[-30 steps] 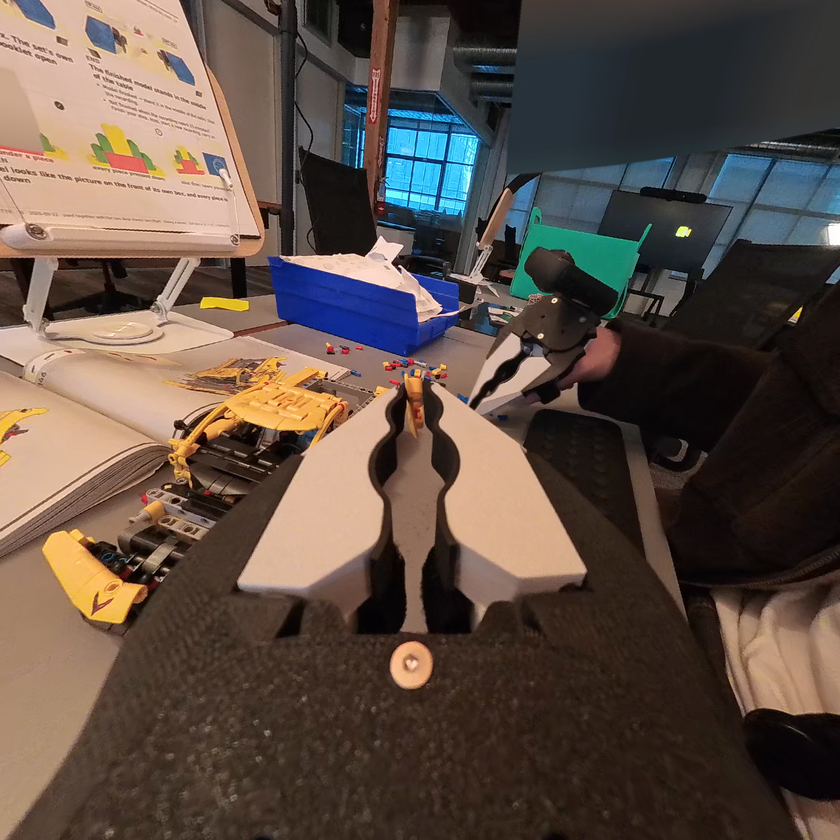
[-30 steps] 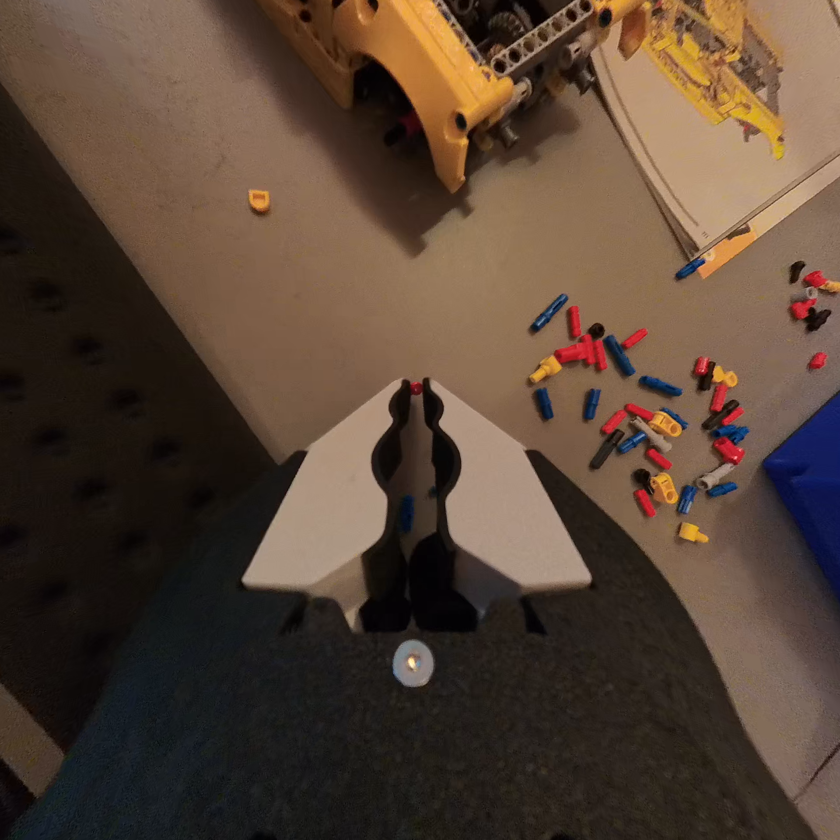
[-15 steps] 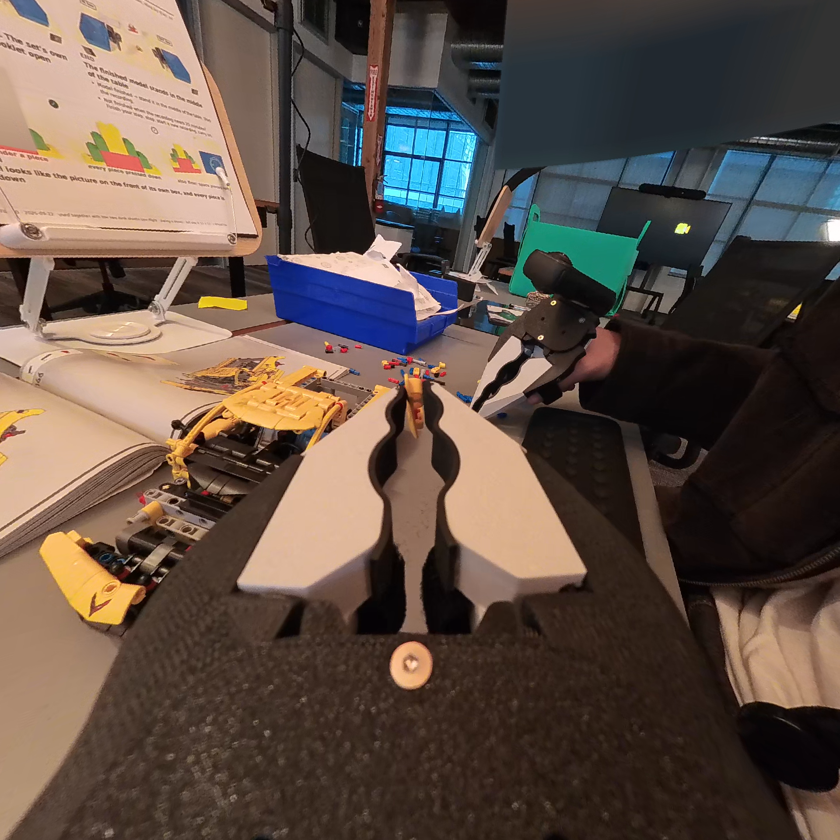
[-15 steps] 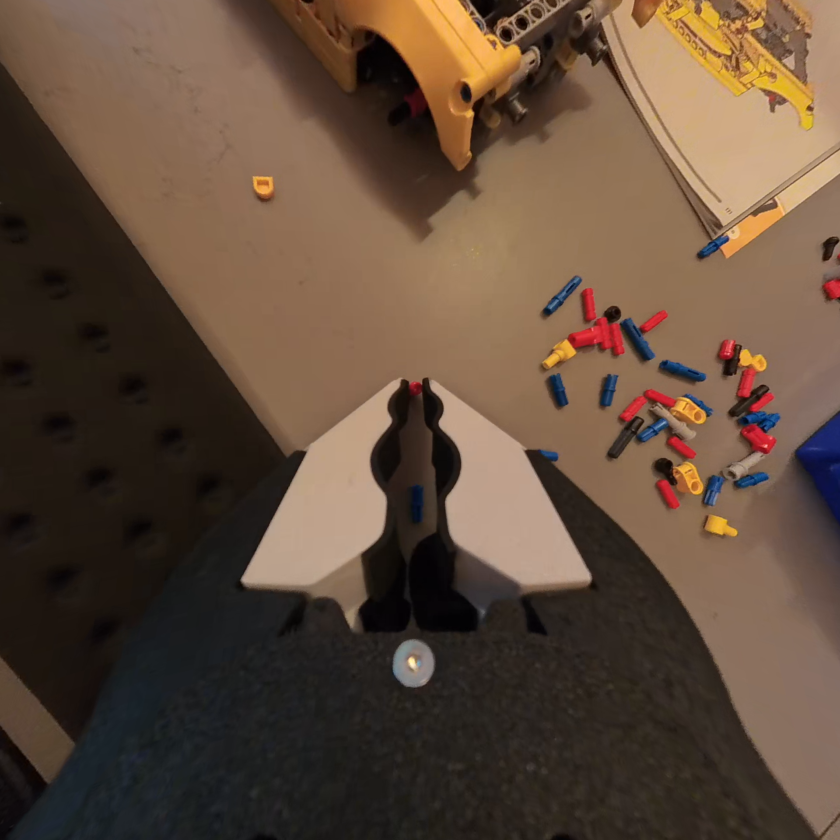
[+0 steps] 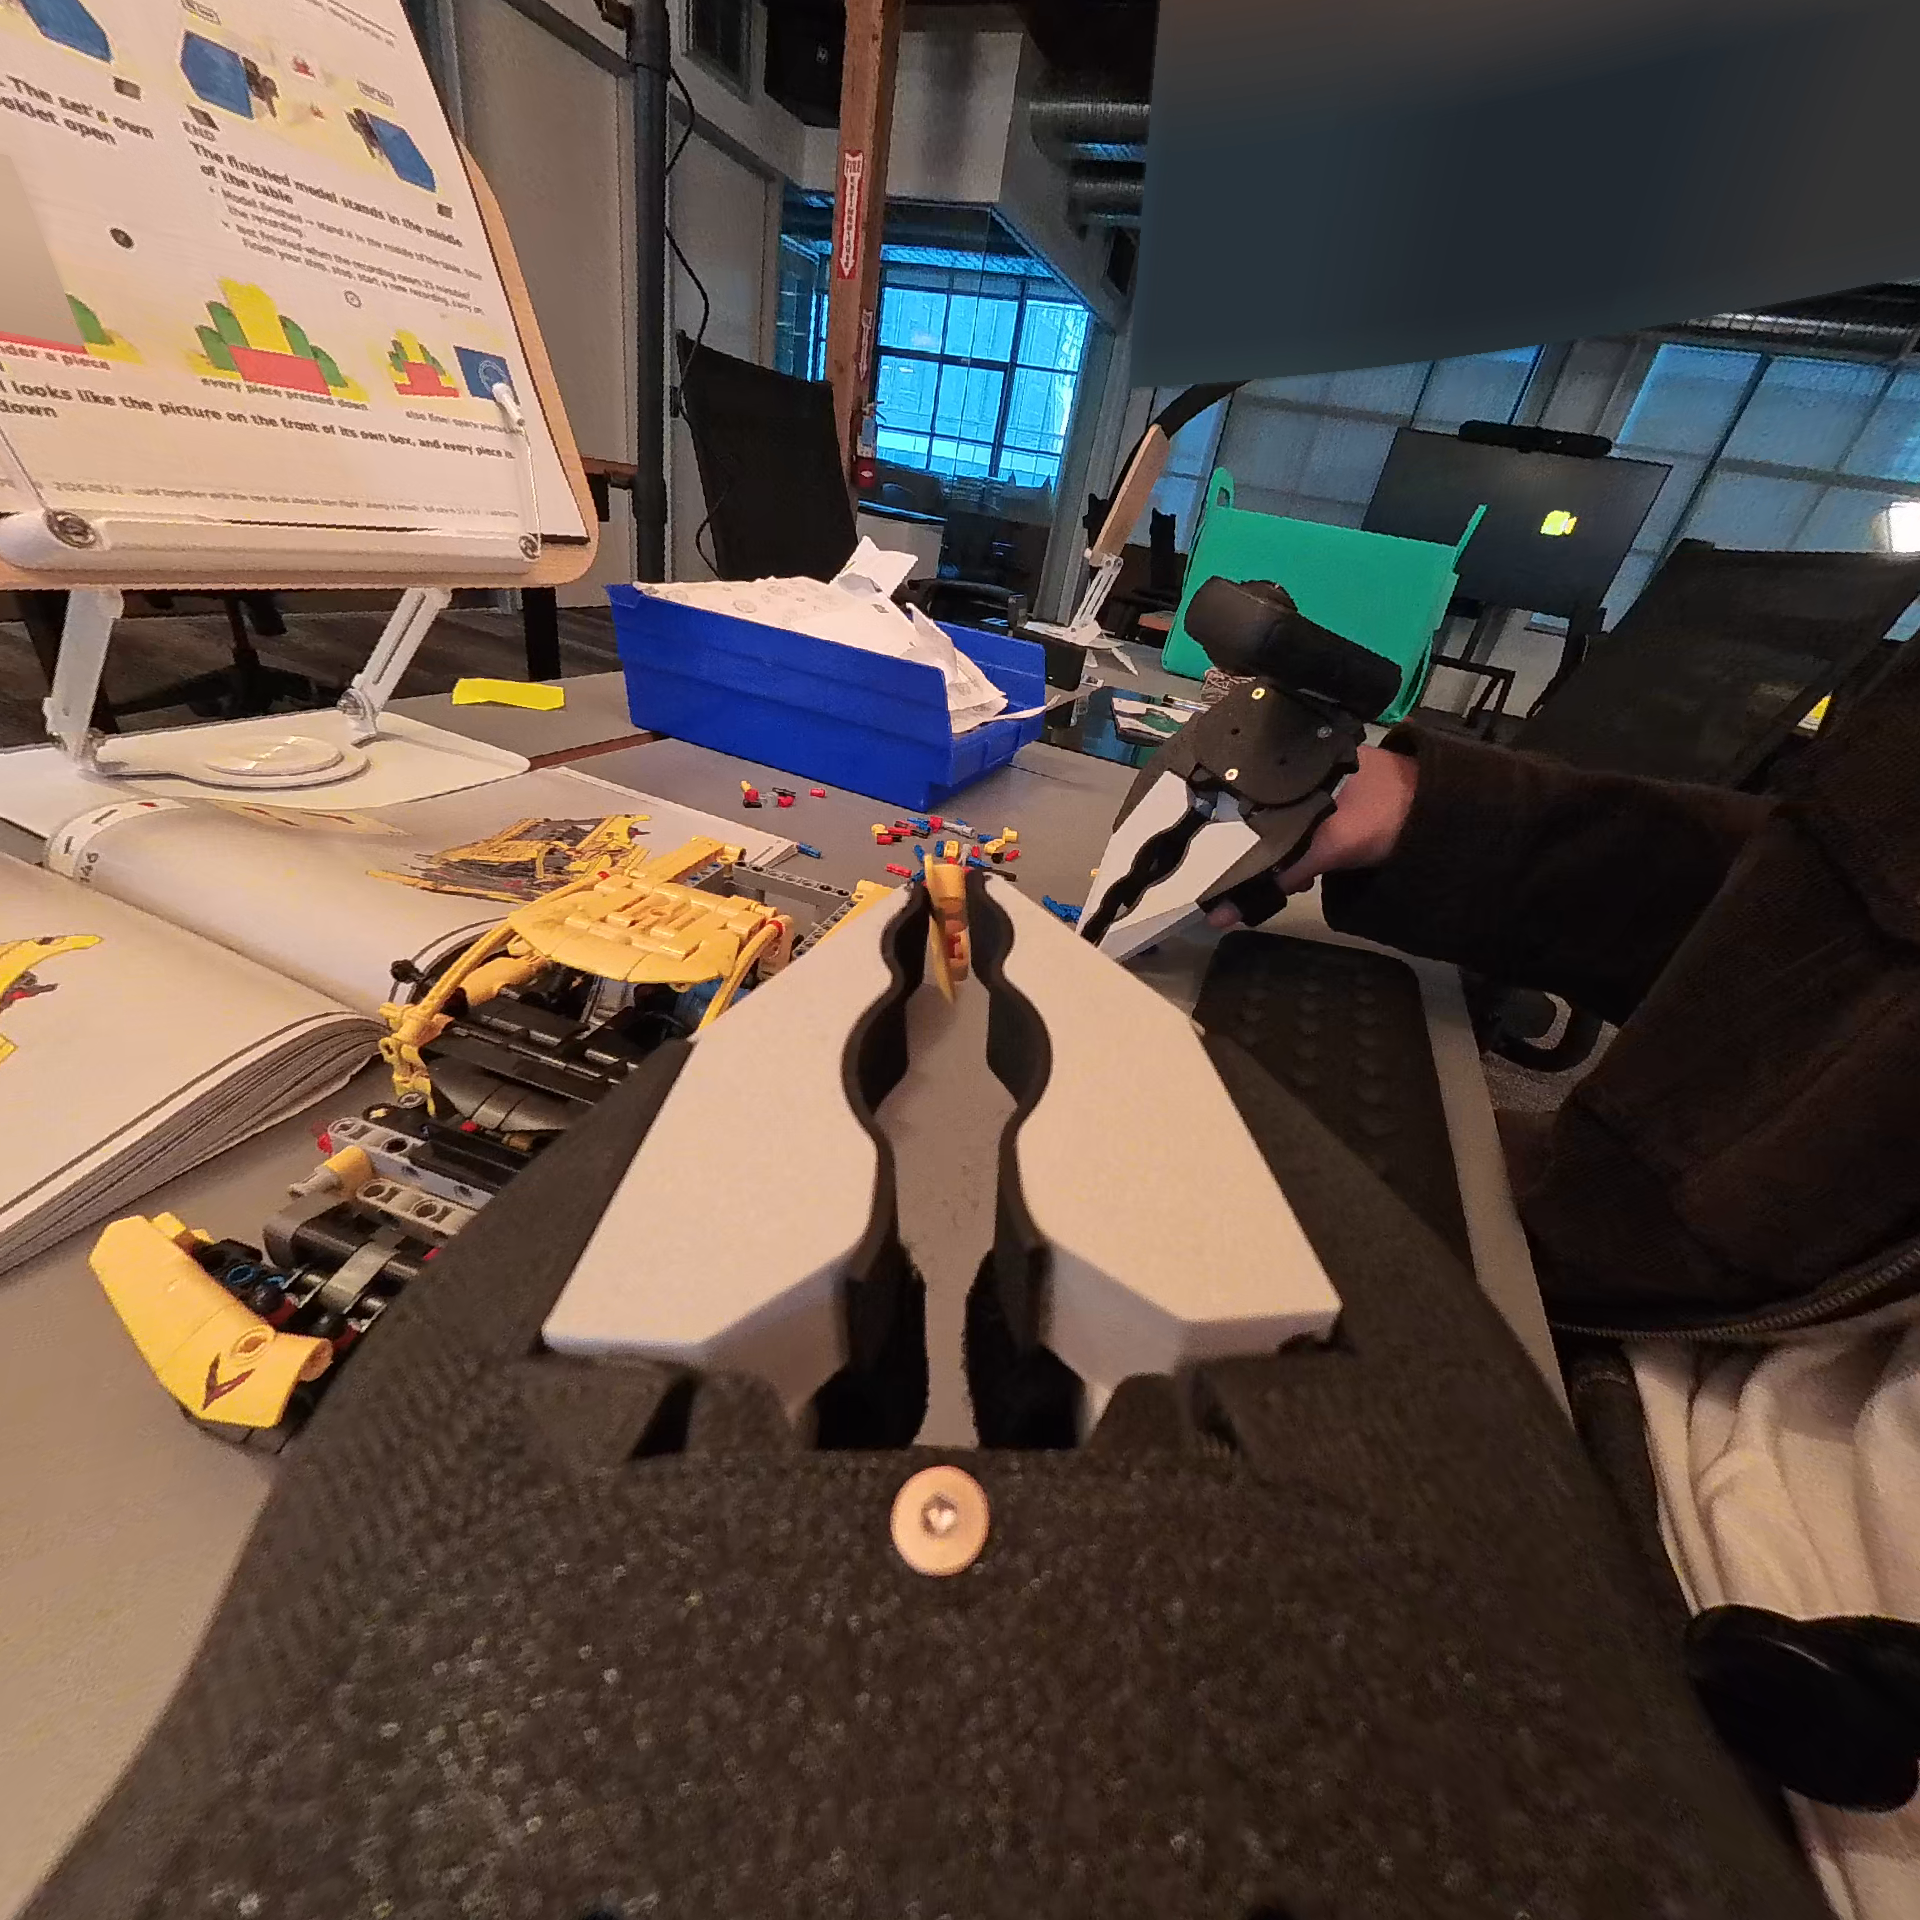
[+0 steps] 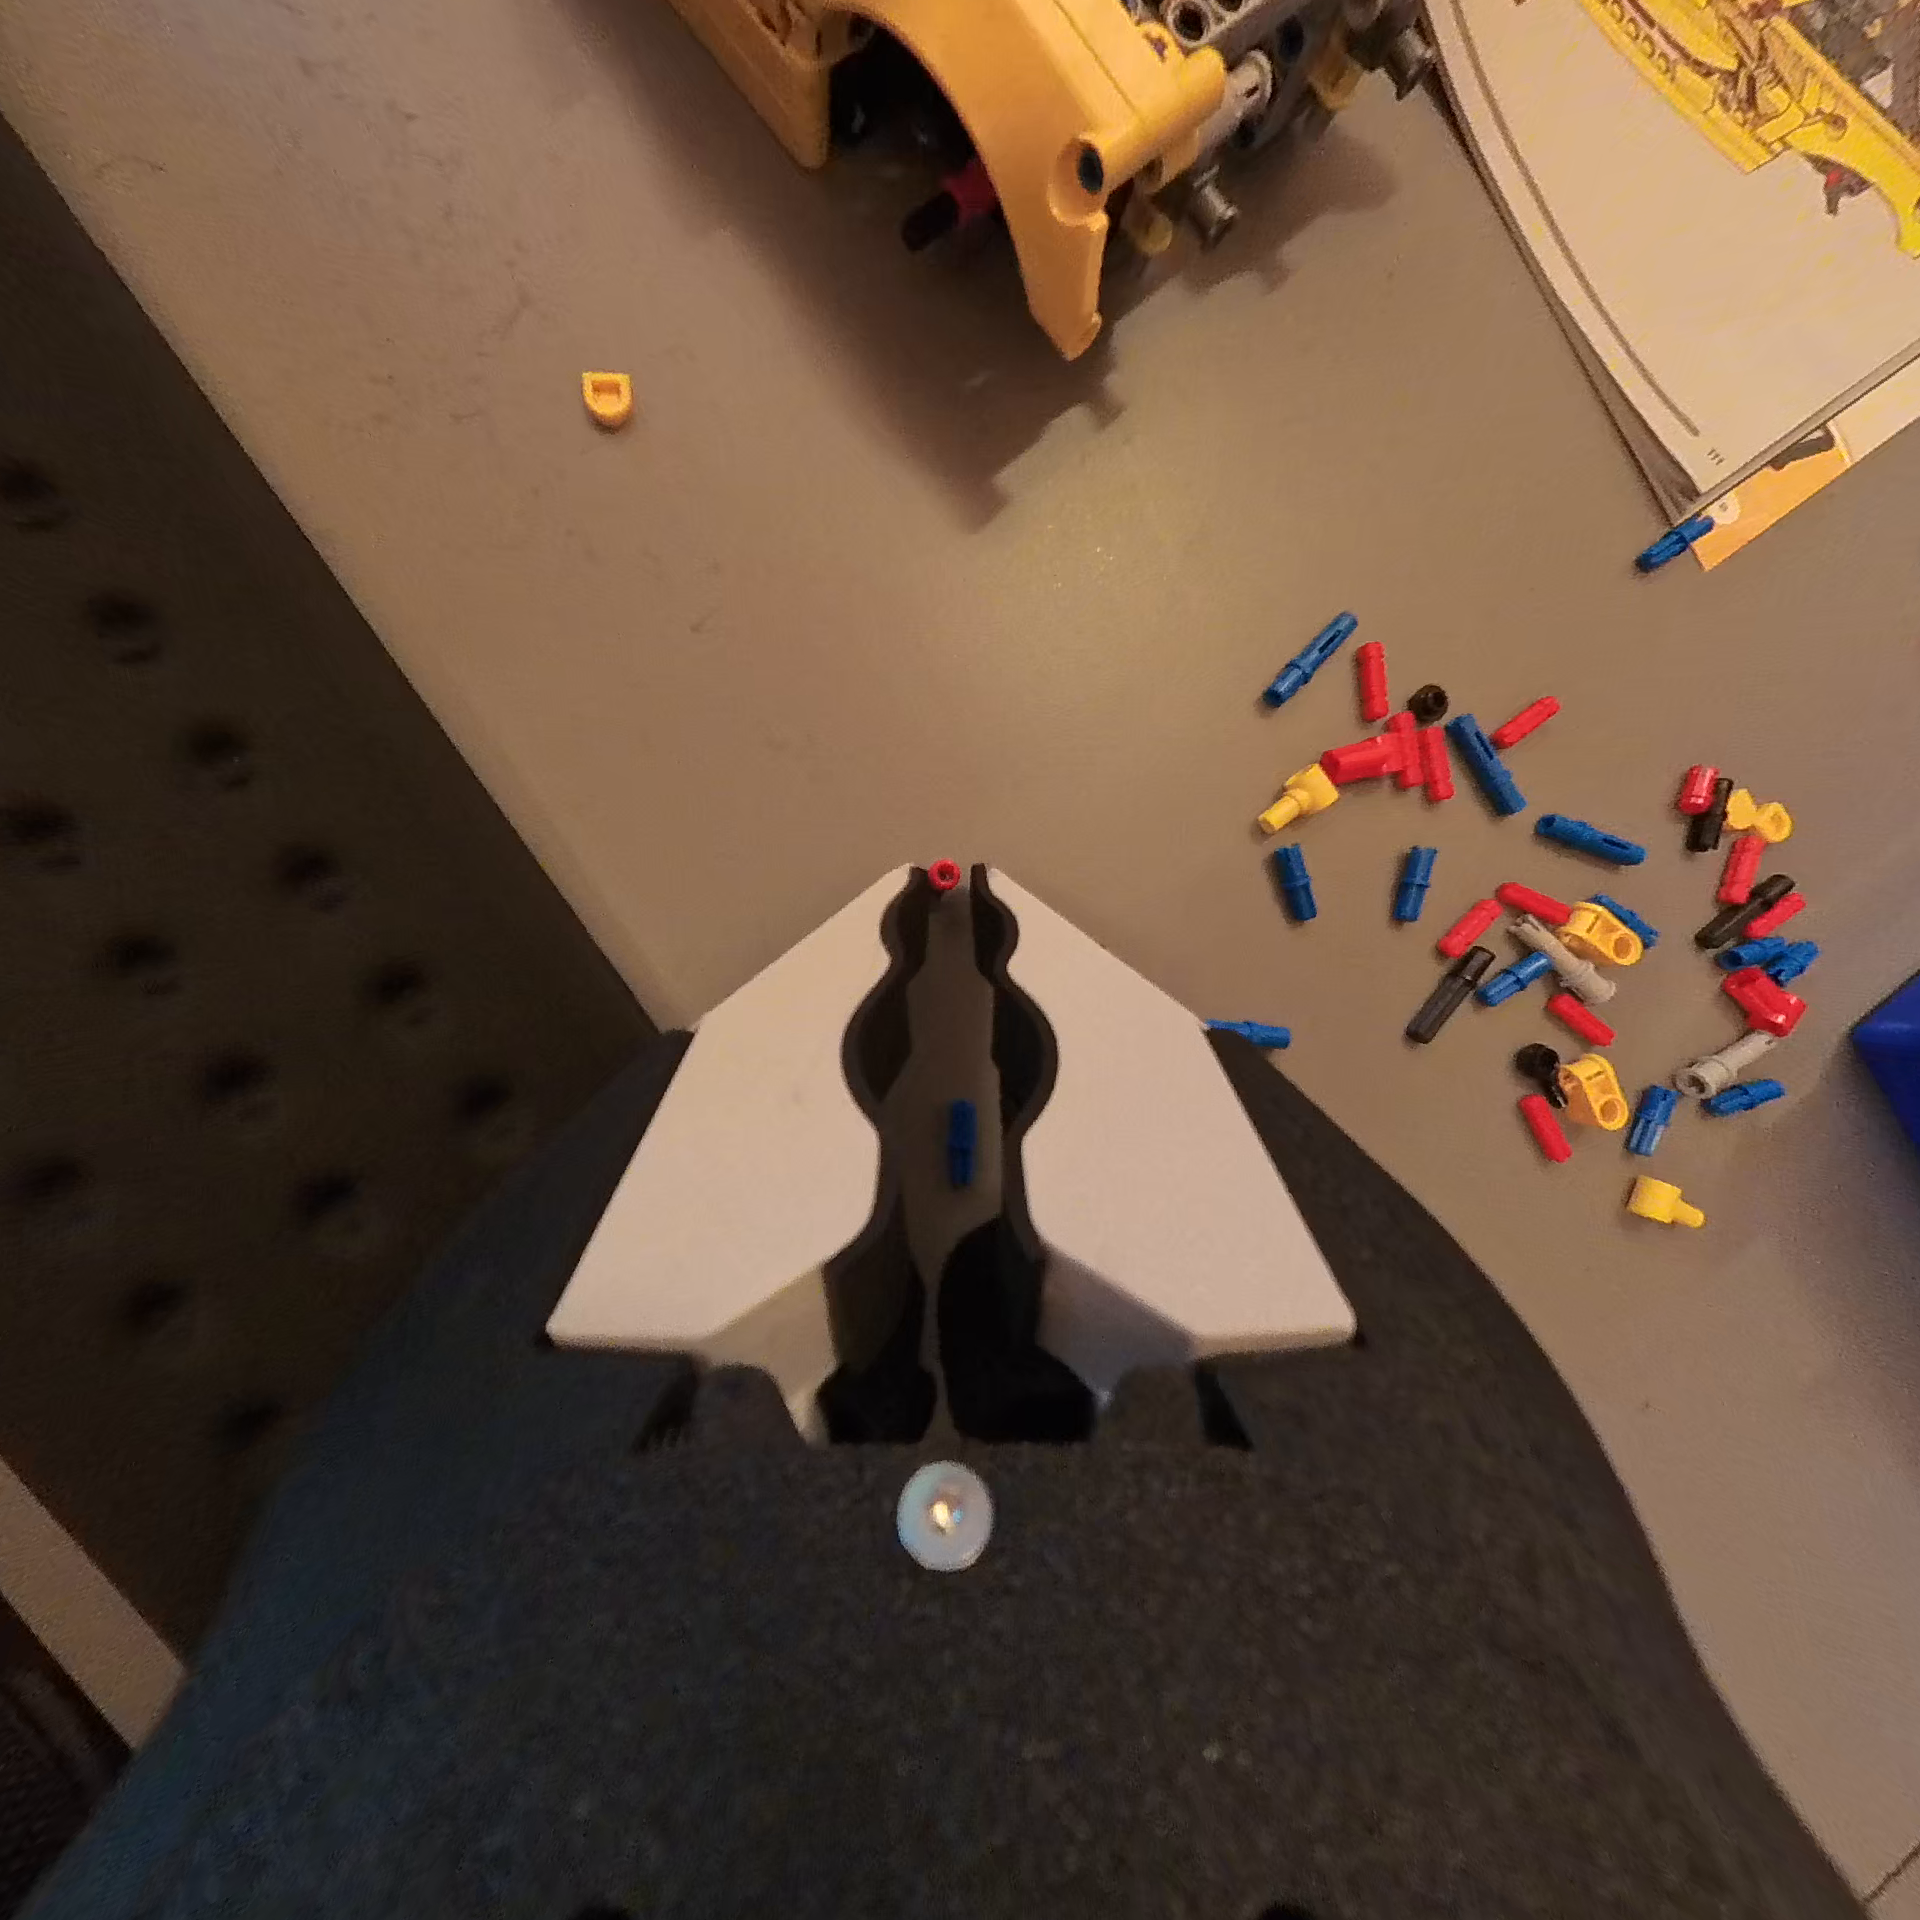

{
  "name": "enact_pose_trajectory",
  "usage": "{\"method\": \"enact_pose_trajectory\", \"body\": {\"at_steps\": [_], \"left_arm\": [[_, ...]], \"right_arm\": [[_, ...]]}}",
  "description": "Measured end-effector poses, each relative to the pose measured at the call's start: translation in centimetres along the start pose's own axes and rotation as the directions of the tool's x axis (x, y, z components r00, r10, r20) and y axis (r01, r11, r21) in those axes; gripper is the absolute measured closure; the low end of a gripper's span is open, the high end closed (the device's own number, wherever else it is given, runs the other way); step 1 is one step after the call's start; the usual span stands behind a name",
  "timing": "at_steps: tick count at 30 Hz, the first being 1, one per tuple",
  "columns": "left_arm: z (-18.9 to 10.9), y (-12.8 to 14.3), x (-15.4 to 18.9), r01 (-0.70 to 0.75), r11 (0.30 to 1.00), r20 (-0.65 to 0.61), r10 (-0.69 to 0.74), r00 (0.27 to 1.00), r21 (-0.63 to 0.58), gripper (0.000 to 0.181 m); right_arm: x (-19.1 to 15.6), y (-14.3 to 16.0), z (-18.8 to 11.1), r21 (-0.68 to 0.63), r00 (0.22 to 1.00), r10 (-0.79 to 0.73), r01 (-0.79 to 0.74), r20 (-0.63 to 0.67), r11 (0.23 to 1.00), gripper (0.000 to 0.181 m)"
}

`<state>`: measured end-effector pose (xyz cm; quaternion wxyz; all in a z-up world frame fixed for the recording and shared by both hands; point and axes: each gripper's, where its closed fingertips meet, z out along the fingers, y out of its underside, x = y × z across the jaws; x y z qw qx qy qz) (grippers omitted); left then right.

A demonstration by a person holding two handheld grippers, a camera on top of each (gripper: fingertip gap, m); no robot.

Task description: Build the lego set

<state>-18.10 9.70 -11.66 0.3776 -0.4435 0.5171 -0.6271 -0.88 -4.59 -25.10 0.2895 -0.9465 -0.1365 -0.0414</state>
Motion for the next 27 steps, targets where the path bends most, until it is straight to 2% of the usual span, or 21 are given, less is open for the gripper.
{"method": "enact_pose_trajectory", "body": {"at_steps": [15, 17, 20, 21, 23, 25, 27], "left_arm": [[0.0, 0.1, 0.1, -0.001, 1.000, -0.004, 0.001, 1.000, -0.004, 0.174], [0.0, 0.1, 0.1, -0.005, 1.000, -0.006, 0.005, 1.000, -0.006, 0.174], [0.1, 0.1, 0.6, -0.029, 1.000, -0.020, 0.029, 0.999, -0.004, 0.174], [0.1, -0.1, 0.8, -0.038, 0.999, -0.032, 0.038, 0.999, 0.008, 0.174], [0.0, -0.4, 1.6, -0.037, 0.999, -0.075, 0.039, 0.996, 0.030, 0.174], [-0.1, -0.9, 2.3, -0.022, 0.998, -0.117, 0.029, 0.993, 0.058, 0.174], [-0.3, -1.2, 2.8, -0.015, 0.997, -0.145, 0.026, 0.989, 0.076, 0.174]], "right_arm": [[-0.2, -0.2, 0.1, -0.003, 0.999, 0.007, -0.007, 0.035, 1.000, 0.177], [-0.2, -1.1, -0.4, 0.035, 1.000, -0.012, 0.011, 0.022, 0.999, 0.177], [-1.9, -6.1, -2.3, 0.252, 0.996, -0.025, 0.002, 0.086, 0.968, 0.177], [-3.1, -8.7, -3.3, 0.359, 0.992, -0.031, -0.015, 0.121, 0.933, 0.177], [-6.7, -14.5, -5.5, 0.582, 0.970, -0.088, -0.063, 0.227, 0.811, 0.178], [-10.0, -18.7, -6.6, 0.688, 0.941, -0.138, -0.120, 0.308, 0.715, 0.178], [-12.2, -21.3, -6.6, 0.740, 0.919, -0.180, -0.154, 0.351, 0.654, 0.177]]}}
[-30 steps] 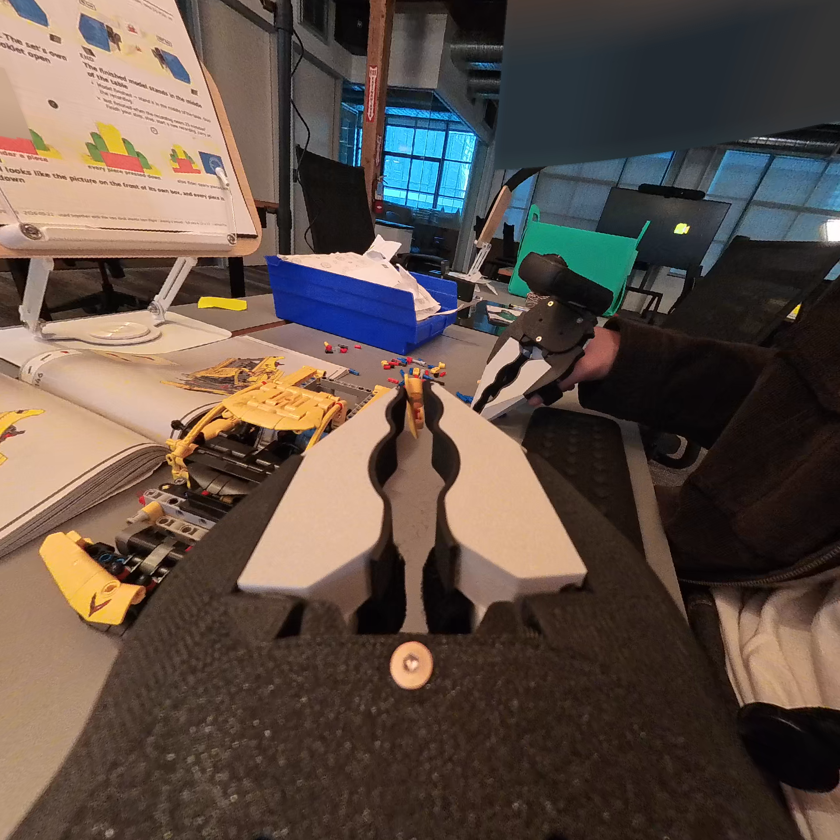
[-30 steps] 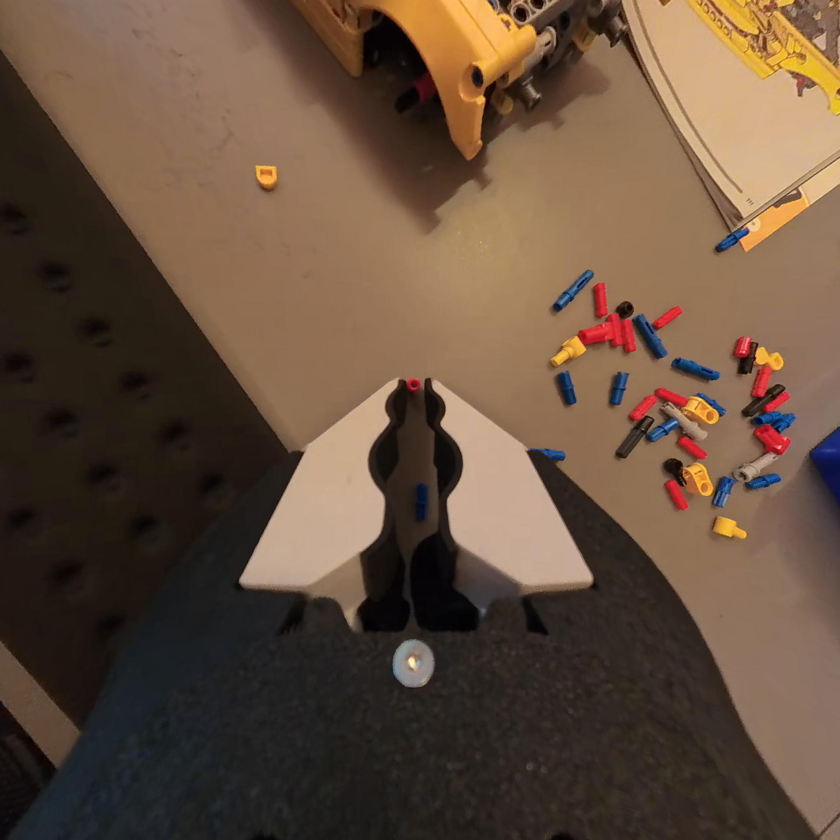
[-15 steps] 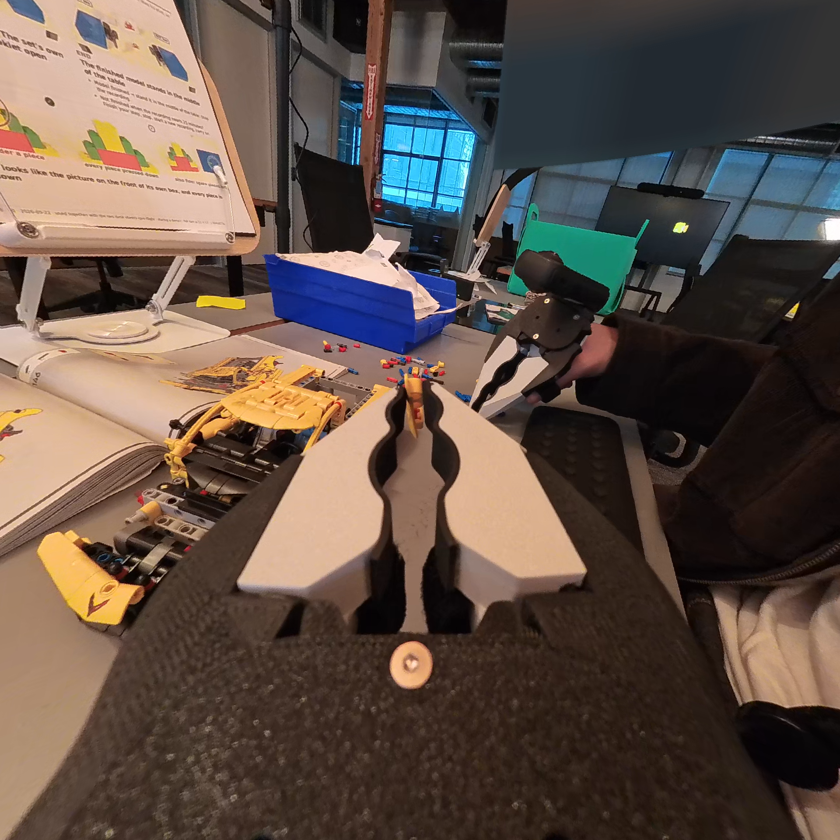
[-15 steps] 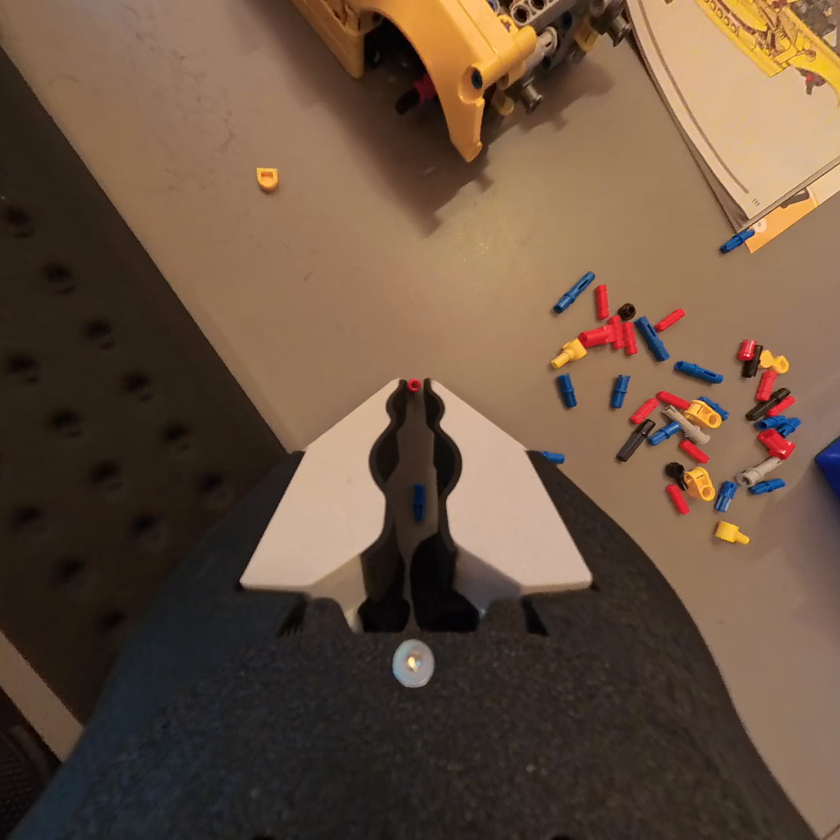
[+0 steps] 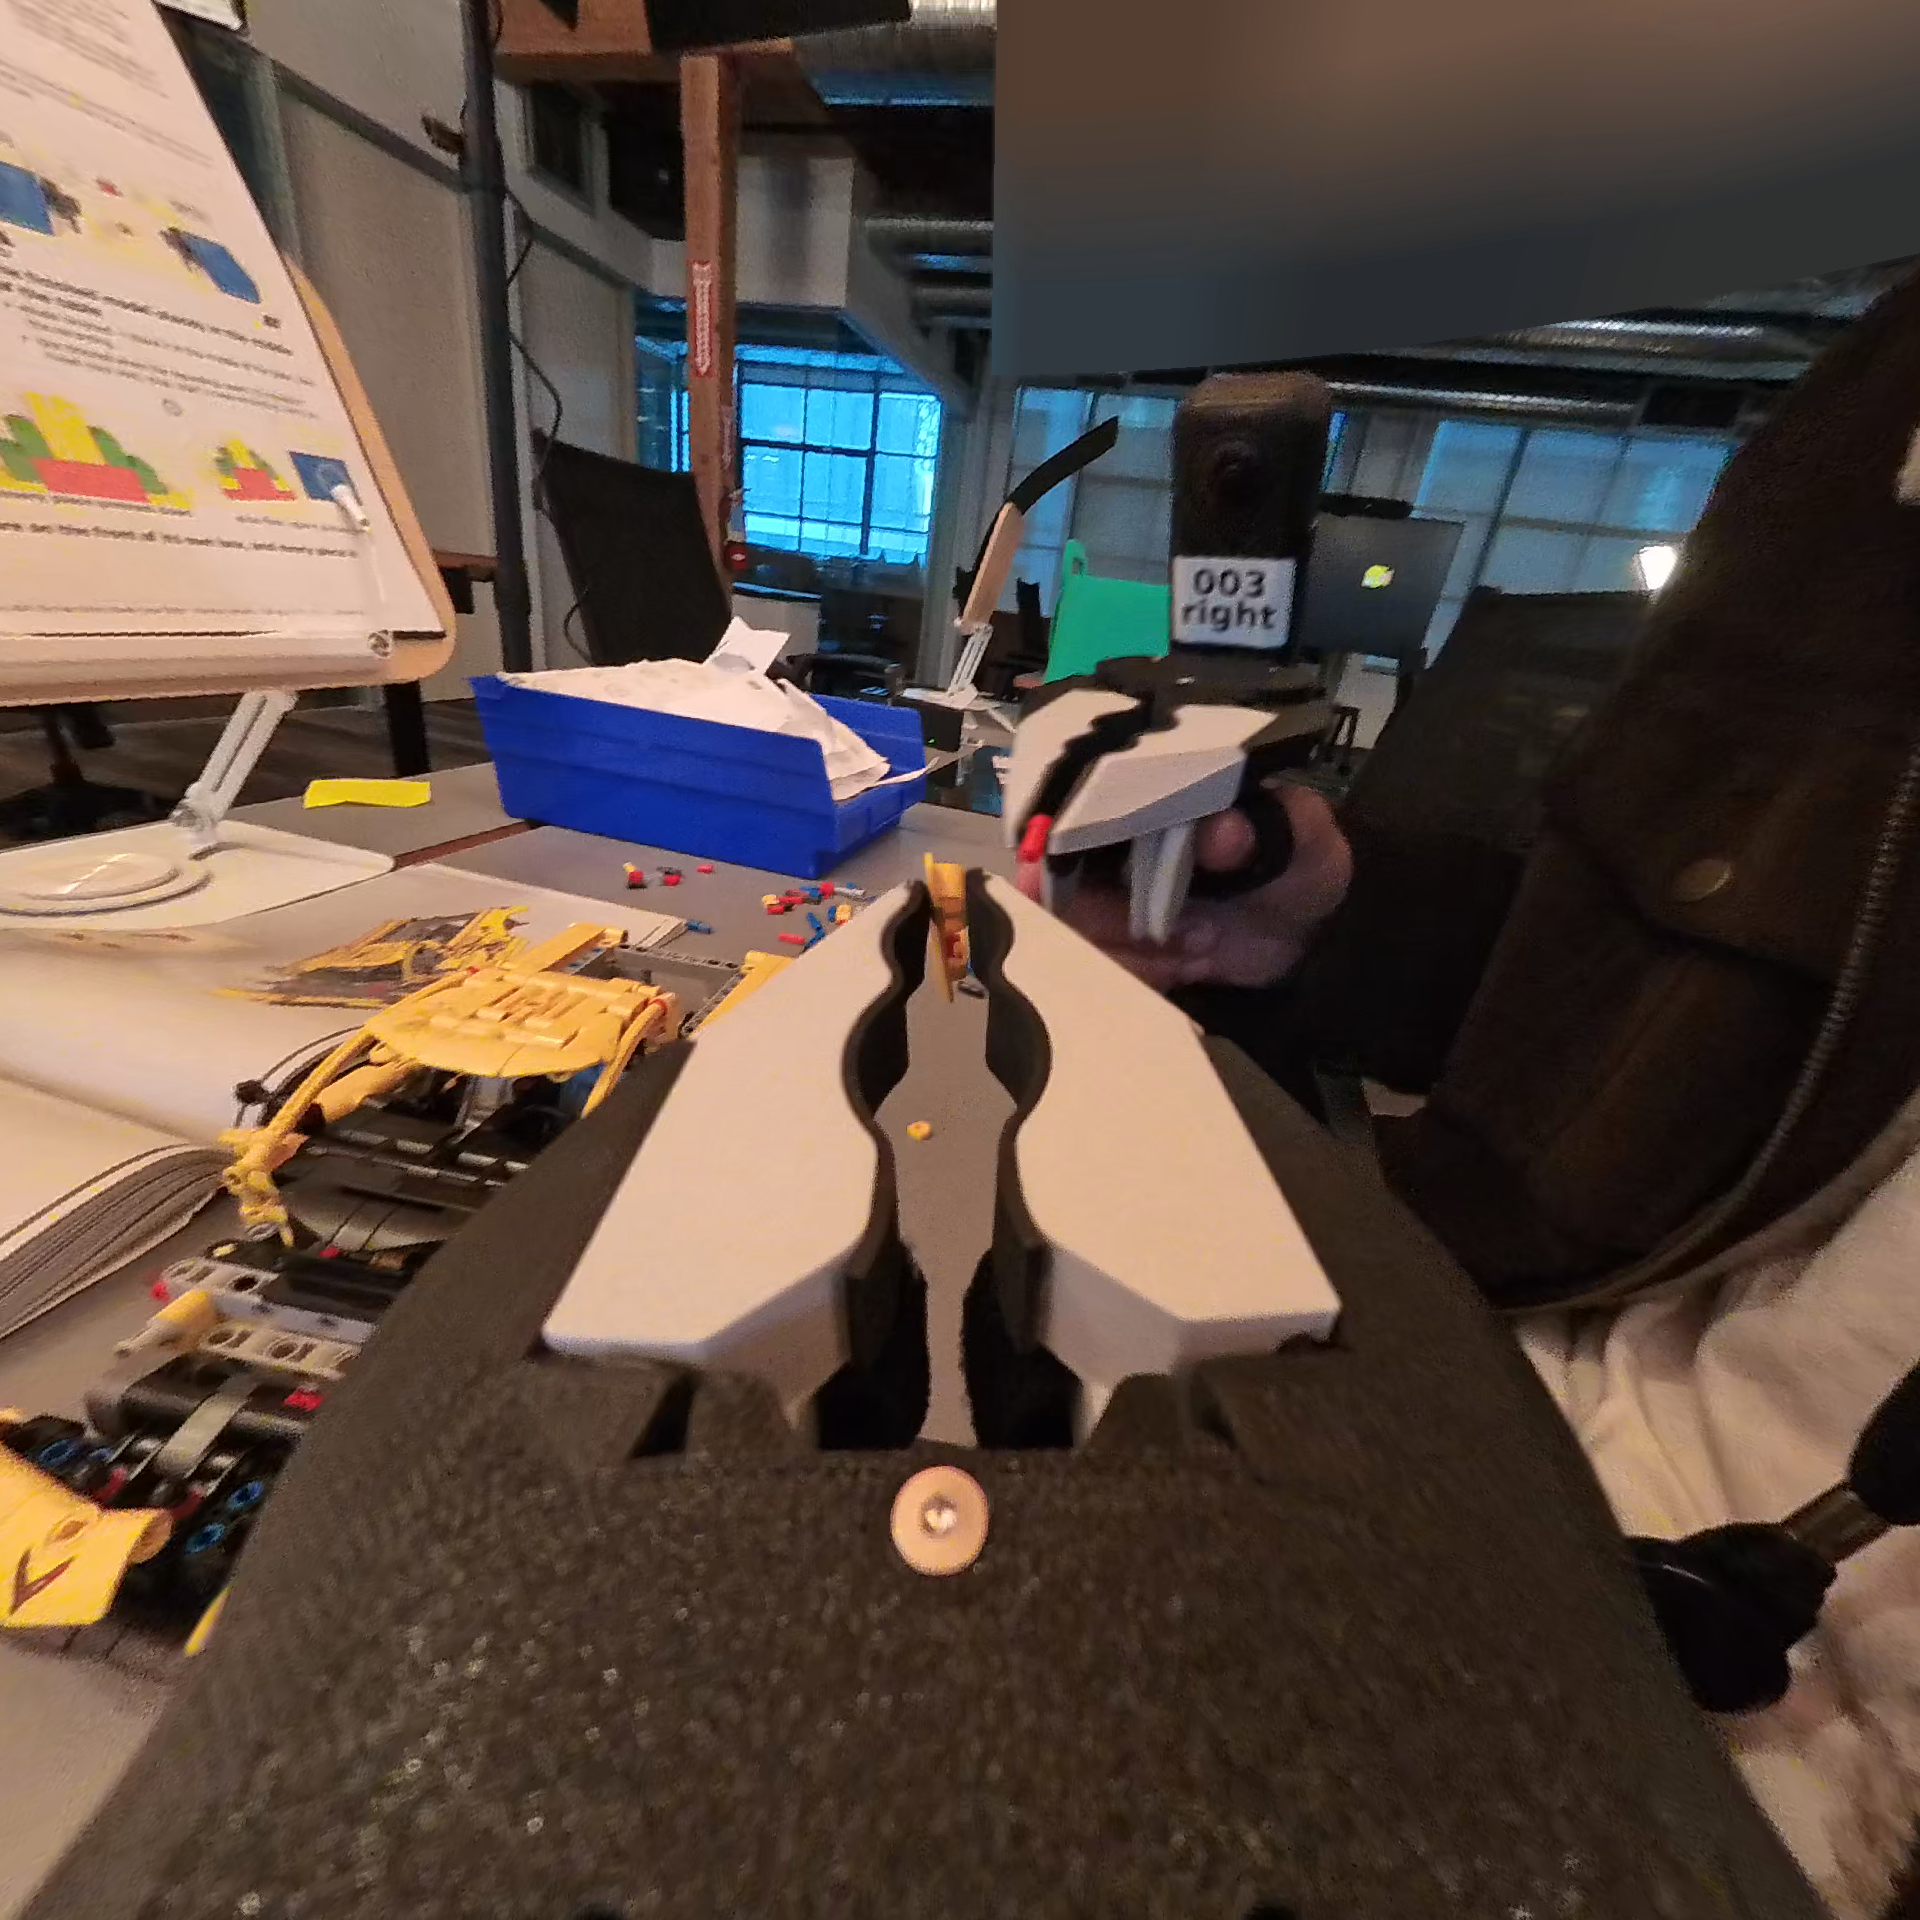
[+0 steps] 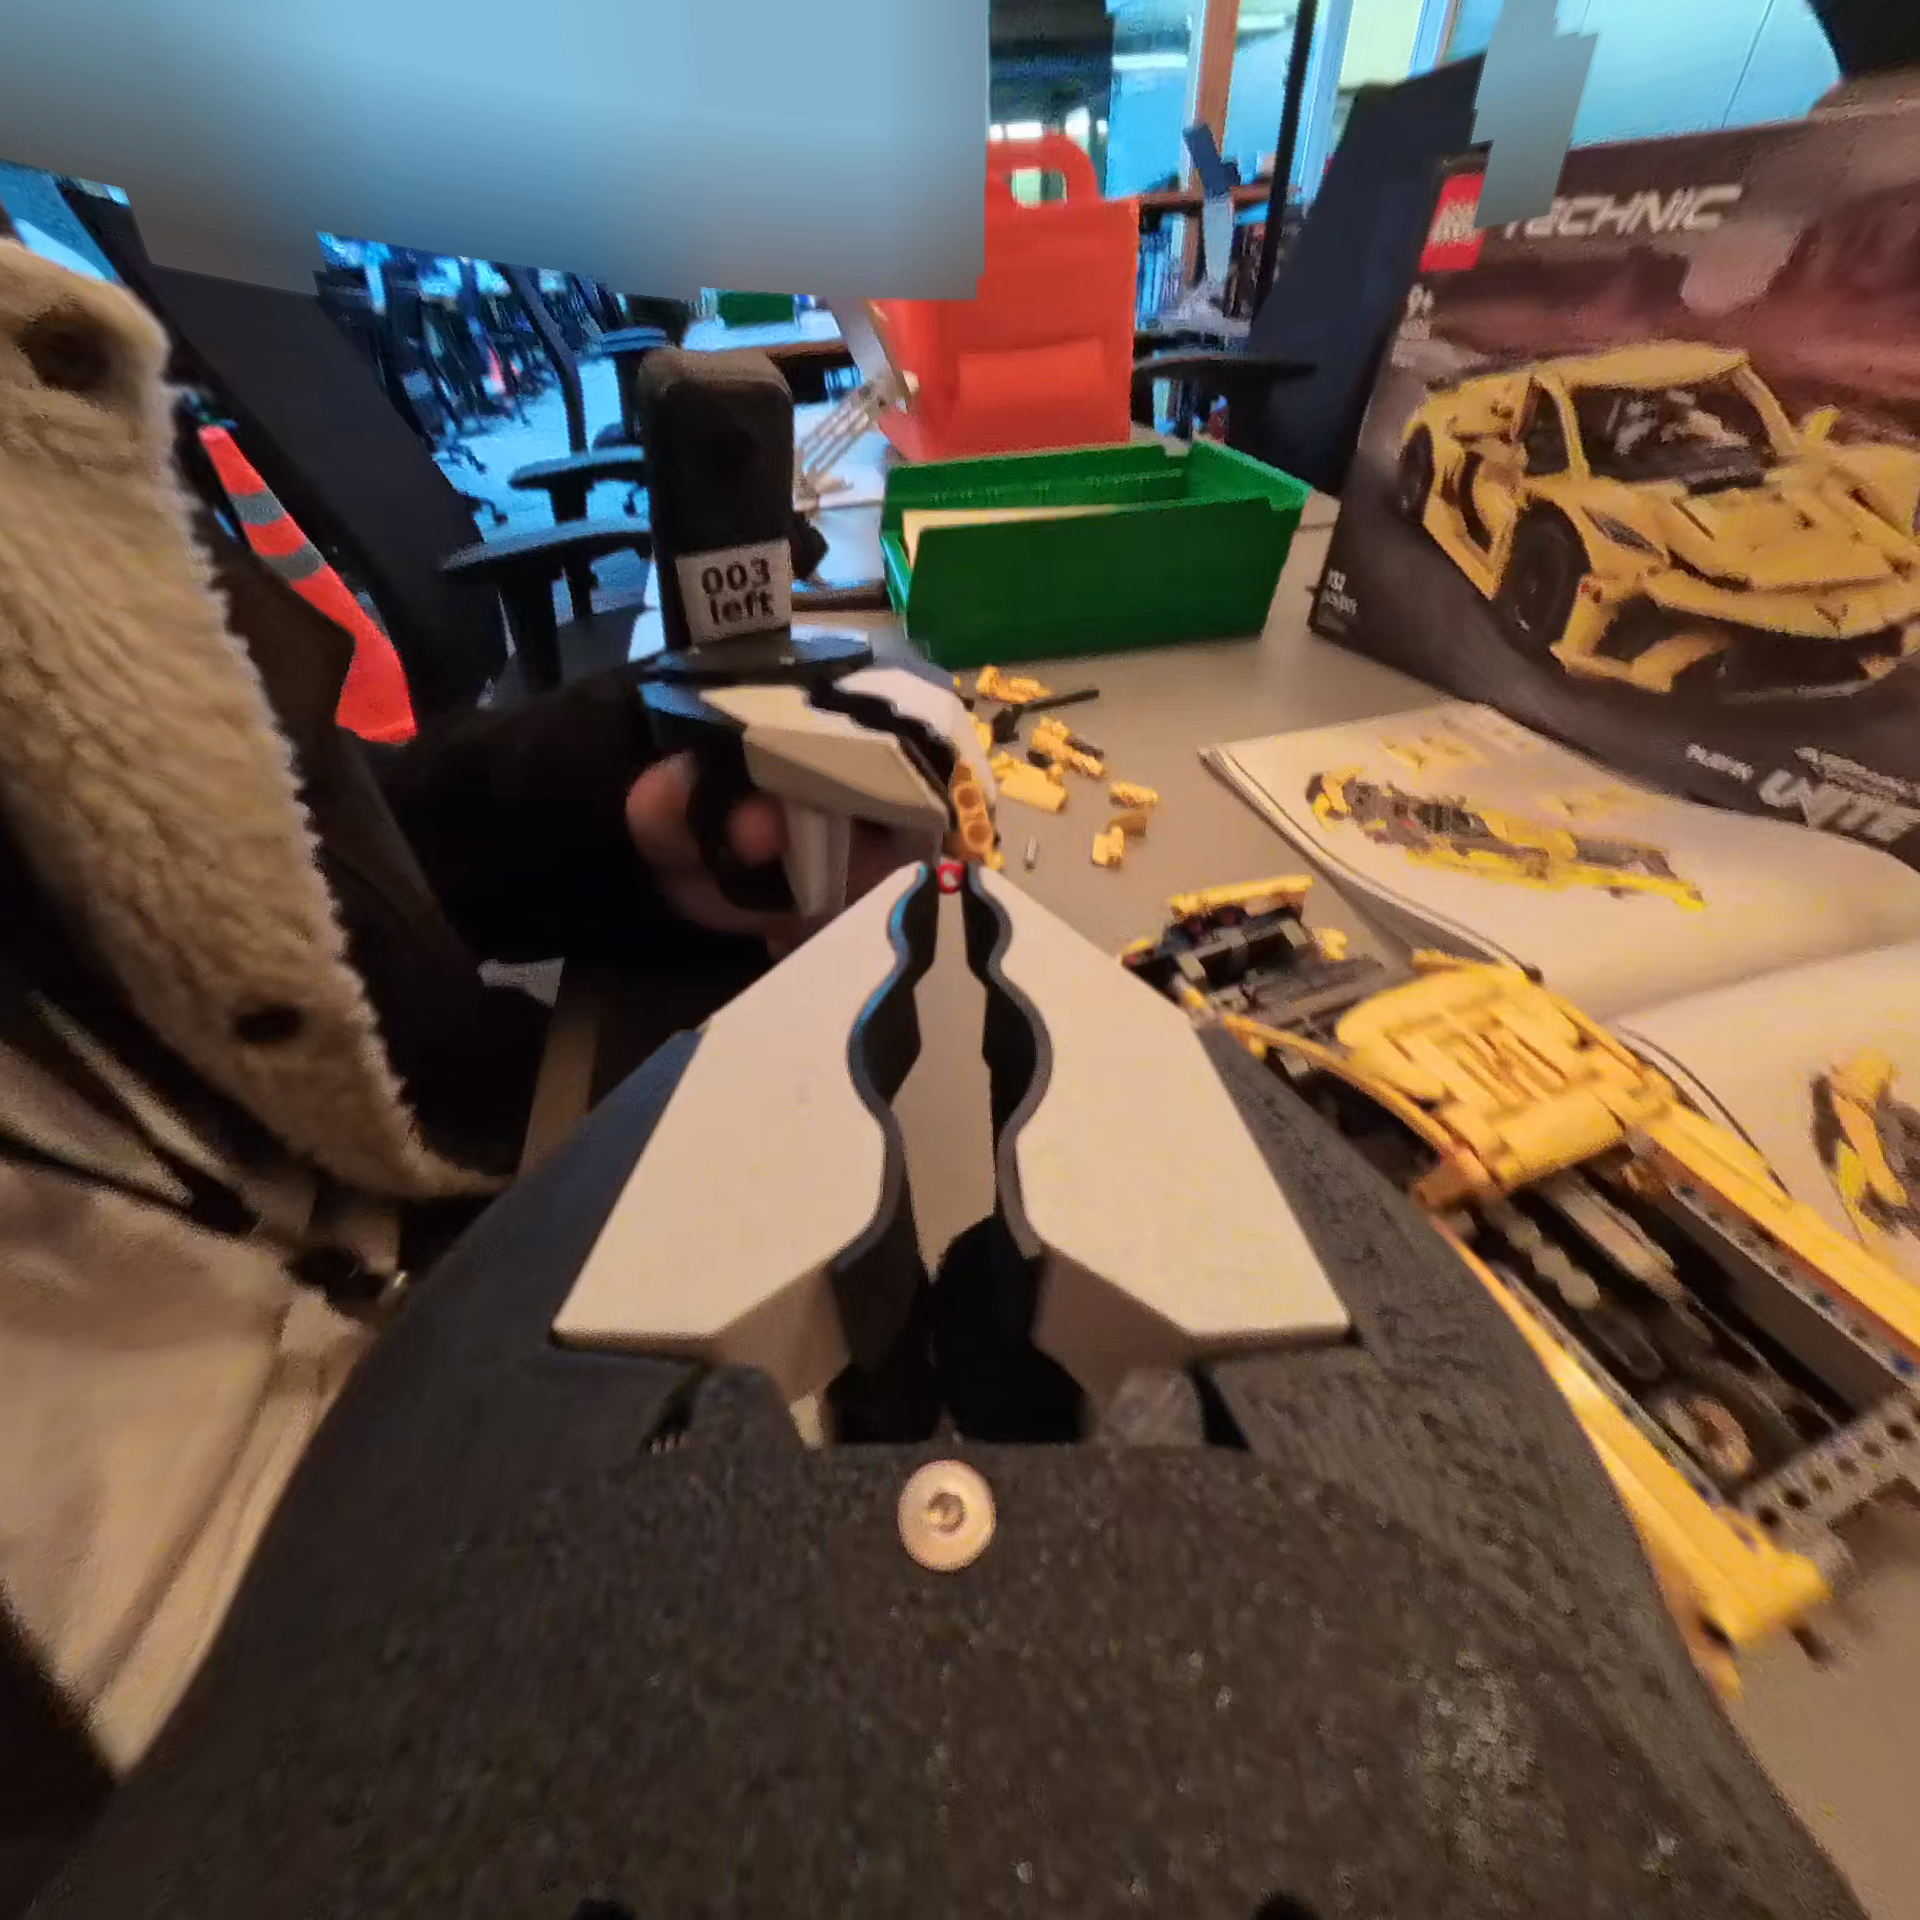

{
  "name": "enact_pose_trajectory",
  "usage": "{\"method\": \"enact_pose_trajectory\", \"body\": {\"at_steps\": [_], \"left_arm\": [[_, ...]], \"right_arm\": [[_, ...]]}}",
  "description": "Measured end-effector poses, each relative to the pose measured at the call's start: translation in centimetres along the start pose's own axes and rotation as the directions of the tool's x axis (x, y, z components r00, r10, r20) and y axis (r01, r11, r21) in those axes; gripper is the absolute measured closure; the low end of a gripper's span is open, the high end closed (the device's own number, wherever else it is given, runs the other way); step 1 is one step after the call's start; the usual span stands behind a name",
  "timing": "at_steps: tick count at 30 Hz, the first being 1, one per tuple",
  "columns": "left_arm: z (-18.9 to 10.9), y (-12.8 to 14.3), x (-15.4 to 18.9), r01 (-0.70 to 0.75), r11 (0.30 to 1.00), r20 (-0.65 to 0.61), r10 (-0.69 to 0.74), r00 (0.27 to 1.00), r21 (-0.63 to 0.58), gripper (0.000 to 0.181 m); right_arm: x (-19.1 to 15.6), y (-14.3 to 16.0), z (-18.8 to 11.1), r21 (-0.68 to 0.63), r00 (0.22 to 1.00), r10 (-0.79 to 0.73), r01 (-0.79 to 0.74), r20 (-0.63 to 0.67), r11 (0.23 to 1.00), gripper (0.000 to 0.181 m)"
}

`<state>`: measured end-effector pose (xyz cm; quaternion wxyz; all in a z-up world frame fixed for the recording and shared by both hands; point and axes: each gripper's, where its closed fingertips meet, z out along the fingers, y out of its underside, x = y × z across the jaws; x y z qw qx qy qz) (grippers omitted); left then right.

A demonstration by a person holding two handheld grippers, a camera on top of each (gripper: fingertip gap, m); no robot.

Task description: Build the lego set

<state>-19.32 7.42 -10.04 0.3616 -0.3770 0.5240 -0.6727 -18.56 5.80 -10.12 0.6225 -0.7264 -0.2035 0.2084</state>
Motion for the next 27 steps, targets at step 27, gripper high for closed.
{"method": "enact_pose_trajectory", "body": {"at_steps": [27], "left_arm": [[0.1, 1.0, 2.9, 0.055, 0.993, -0.178, -0.073, 0.981, -0.100, 0.175]], "right_arm": [[-2.2, 0.6, 1.5, -0.134, 0.930, -0.004, 0.057, 0.367, 0.989, 0.178]]}}
